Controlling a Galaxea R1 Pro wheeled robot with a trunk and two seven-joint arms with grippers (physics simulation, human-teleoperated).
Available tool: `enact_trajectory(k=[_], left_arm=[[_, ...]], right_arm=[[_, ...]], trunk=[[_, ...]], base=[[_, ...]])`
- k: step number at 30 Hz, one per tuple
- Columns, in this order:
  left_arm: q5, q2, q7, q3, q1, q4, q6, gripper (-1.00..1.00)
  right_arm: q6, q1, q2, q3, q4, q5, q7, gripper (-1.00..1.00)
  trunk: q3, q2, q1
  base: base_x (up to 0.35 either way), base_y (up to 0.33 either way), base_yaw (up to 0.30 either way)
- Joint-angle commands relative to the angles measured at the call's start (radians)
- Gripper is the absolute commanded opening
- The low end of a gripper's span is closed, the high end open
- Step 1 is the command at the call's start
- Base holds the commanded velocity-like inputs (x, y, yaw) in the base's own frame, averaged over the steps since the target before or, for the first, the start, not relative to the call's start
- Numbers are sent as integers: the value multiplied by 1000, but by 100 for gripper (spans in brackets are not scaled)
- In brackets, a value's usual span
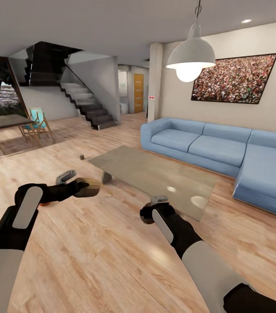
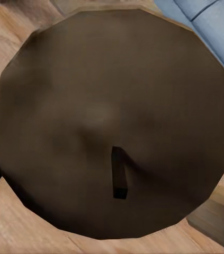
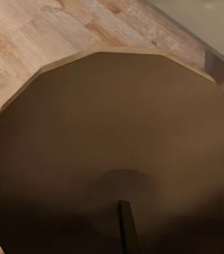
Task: Place each of the two pumpkins and all three candles from the living room inside a cabinet in the living room (use any cabinet), then make sure every cabinet is closed, and position the cauldron so it is next to a table in the living room.
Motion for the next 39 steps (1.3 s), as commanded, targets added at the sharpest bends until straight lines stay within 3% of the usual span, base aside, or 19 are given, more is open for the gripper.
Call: enact_trajectory(k=[1,20,39], left_arm=[[5,-2,0,0,0,0,-1,-100],[4,-18,0,-1,0,0,-2,-100],[3,-18,0,0,0,1,-2,-100]], right_arm=[[0,0,0,0,0,1,1,-100],[0,0,0,0,0,1,1,-100],[0,0,0,0,0,1,1,-100]], trunk=[[0,0,0],[0,0,0],[0,0,0]], base=[[0,0,288],[0,0,288],[0,0,288]])
